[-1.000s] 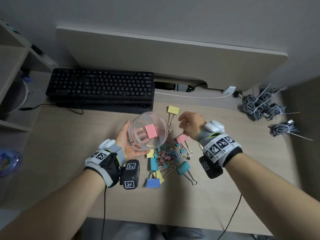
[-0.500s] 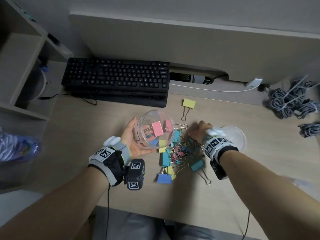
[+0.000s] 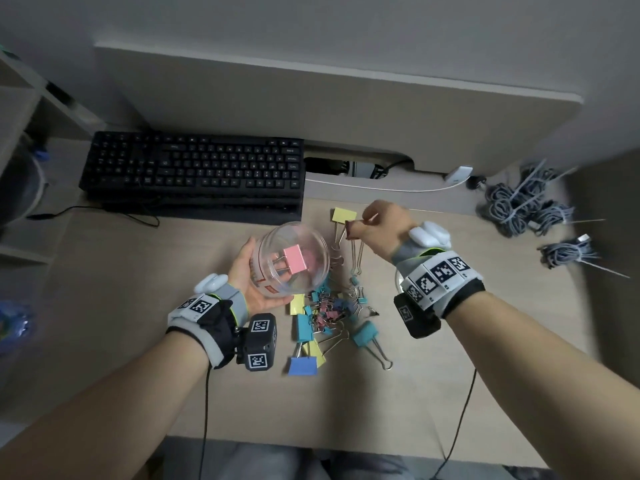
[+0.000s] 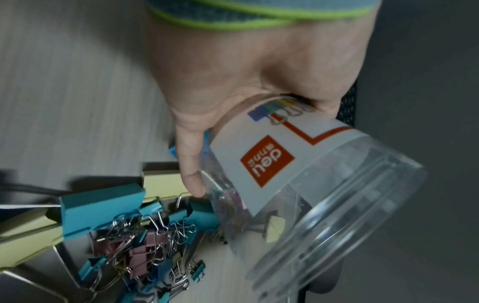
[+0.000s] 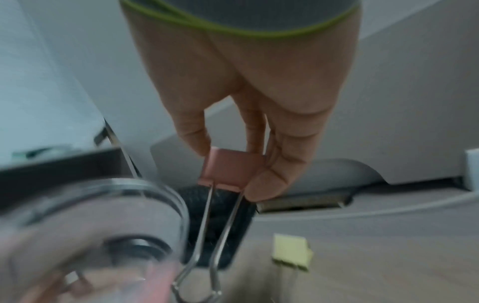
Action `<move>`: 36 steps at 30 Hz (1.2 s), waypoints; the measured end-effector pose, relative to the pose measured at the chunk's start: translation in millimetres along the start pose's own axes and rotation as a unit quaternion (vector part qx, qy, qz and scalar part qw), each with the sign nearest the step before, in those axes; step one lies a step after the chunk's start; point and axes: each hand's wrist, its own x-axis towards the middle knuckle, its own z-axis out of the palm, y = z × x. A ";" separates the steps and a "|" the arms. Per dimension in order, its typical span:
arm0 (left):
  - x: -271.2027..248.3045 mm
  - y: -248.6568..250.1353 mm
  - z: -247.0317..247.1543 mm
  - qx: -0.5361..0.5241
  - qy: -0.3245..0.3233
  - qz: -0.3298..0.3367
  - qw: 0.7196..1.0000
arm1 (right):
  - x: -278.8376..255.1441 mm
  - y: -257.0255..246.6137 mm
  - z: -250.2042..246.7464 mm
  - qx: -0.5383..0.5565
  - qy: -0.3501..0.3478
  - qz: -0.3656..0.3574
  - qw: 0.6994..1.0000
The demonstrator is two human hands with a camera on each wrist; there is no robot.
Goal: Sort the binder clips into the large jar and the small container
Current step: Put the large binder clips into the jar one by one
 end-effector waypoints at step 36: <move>11.9 30.1 -31.4 -0.069 0.014 -0.003 0.998 | 96.8 10.1 62.6 -0.241 -0.084 0.026 0.967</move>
